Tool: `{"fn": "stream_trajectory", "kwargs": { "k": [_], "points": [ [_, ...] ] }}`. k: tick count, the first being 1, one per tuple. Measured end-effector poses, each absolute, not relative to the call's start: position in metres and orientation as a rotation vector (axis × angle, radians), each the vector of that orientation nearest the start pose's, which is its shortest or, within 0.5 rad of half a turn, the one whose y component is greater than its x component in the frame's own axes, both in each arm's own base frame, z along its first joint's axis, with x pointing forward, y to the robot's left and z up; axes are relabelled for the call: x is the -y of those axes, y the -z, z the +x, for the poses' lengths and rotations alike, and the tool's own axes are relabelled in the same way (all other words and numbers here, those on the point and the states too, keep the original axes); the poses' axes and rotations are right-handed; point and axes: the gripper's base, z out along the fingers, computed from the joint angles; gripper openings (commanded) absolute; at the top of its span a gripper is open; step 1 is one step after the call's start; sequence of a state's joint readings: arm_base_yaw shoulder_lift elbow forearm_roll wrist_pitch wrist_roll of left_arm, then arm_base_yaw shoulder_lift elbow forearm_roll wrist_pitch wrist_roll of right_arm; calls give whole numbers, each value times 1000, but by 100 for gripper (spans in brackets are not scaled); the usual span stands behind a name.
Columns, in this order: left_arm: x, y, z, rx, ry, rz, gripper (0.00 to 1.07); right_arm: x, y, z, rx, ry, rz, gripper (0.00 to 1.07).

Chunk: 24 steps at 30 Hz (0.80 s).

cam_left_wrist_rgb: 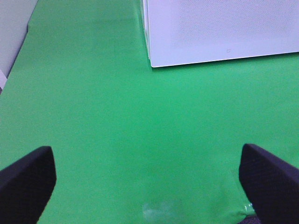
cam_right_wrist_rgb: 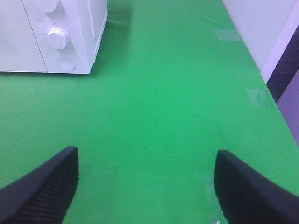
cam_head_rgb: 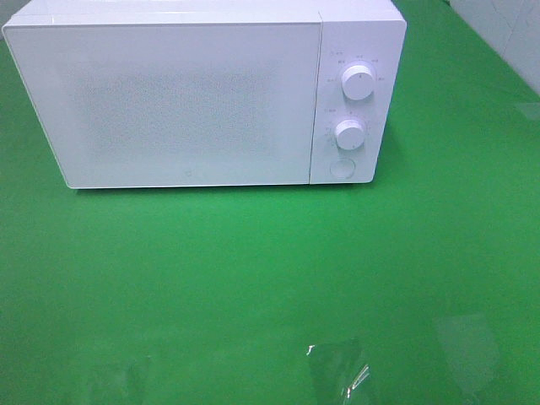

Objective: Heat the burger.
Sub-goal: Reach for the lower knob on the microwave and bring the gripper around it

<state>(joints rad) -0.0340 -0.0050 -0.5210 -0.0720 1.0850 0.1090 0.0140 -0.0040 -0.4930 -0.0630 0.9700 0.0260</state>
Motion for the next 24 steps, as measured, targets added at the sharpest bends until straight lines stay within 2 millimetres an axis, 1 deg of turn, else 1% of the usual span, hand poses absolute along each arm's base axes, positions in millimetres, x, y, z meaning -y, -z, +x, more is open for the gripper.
{"fn": "stream_trajectory", "kwargs": {
  "k": [24],
  "points": [
    [5,-281,-9,-2035,39,151,100,5,-283,-1,-1955,47,12,75]
  ]
}}
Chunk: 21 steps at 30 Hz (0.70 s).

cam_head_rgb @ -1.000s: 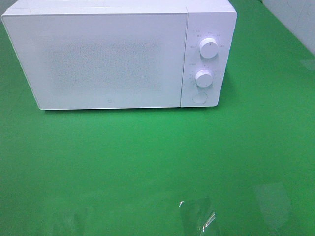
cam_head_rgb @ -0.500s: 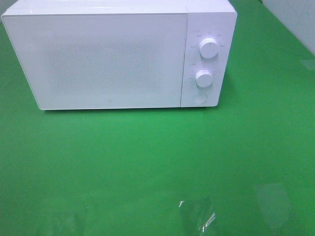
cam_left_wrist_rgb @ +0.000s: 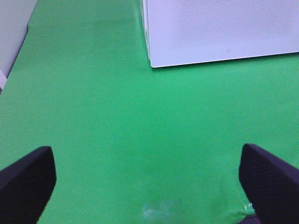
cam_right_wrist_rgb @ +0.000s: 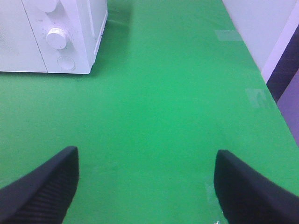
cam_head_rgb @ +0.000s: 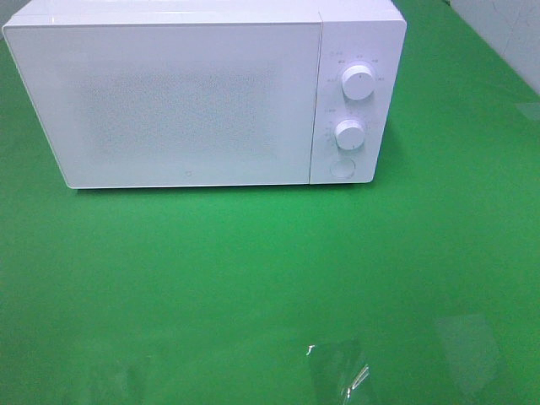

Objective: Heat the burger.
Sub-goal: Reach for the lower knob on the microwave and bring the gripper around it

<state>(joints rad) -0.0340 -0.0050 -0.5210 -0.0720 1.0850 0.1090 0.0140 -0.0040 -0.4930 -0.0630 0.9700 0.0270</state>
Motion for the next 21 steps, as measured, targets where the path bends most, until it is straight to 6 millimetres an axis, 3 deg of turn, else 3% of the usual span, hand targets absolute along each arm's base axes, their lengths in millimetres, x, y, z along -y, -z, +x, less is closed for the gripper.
{"fn": "stream_trajectory", "kwargs": {
  "k": [15,21],
  "points": [
    [5,-281,-9,-2035,39,151,100,5,-283,-1,-1952,55,13,77],
    [5,-281,-9,-2035,39,151,100,5,-295,0,-1917,61,10,77]
  ]
}}
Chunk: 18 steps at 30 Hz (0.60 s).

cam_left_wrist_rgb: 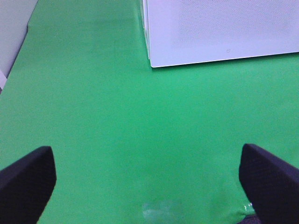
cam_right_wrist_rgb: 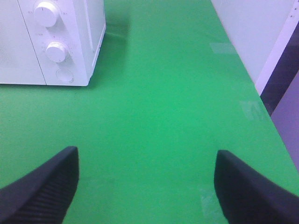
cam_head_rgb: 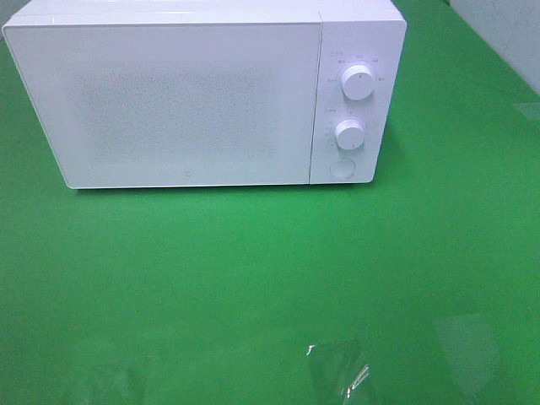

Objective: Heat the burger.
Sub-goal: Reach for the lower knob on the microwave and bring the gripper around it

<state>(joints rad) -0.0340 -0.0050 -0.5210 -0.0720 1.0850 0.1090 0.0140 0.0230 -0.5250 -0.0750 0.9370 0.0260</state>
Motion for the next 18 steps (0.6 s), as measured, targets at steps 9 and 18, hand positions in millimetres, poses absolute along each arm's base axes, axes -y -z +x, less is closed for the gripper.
{"fn": "stream_trajectory", "kwargs": {
  "k": [9,18],
  "points": [
    [5,-281,-9,-2035,39,151,100,4,-309,35,-1904,59,-5,77],
    [6,-281,-9,-2035,40,151,100,3,-318,75,-1864,63,-26,77]
  ]
}}
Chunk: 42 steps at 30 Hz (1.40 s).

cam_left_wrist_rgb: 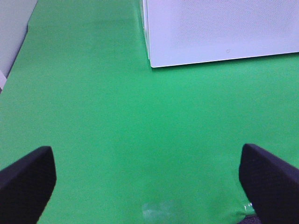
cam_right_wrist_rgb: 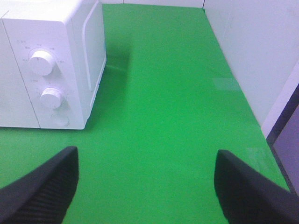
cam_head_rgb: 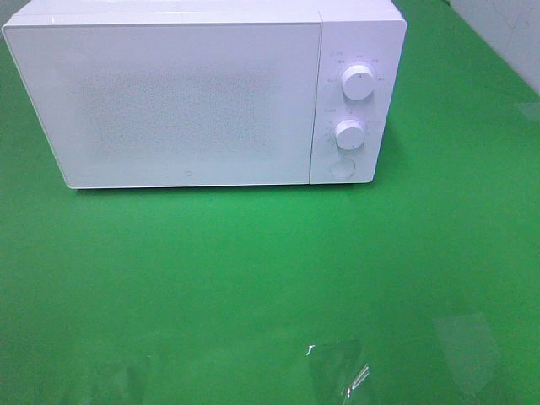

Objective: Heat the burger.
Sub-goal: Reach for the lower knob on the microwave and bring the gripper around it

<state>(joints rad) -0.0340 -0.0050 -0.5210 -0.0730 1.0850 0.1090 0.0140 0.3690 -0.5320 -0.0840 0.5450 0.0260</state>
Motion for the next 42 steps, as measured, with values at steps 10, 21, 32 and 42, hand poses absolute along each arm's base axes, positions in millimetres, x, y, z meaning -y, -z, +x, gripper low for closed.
{"fn": "stream_trajectory", "kwargs": {
  "k": [10,21,32,42],
  "points": [
    [6,-281,-9,-2035,40,151,100,0,-319,130,-1811,55,-54,77],
    [6,-281,-9,-2035,40,151,100,-2,-303,180,-1809,38,-72,77],
    [6,-281,-9,-2035,40,151,100,-5,-263,216,-1751,18,-94,77],
    [6,-281,-9,-2035,40,151,100,-15,-221,231,-1792,19,-92,77]
  ]
}}
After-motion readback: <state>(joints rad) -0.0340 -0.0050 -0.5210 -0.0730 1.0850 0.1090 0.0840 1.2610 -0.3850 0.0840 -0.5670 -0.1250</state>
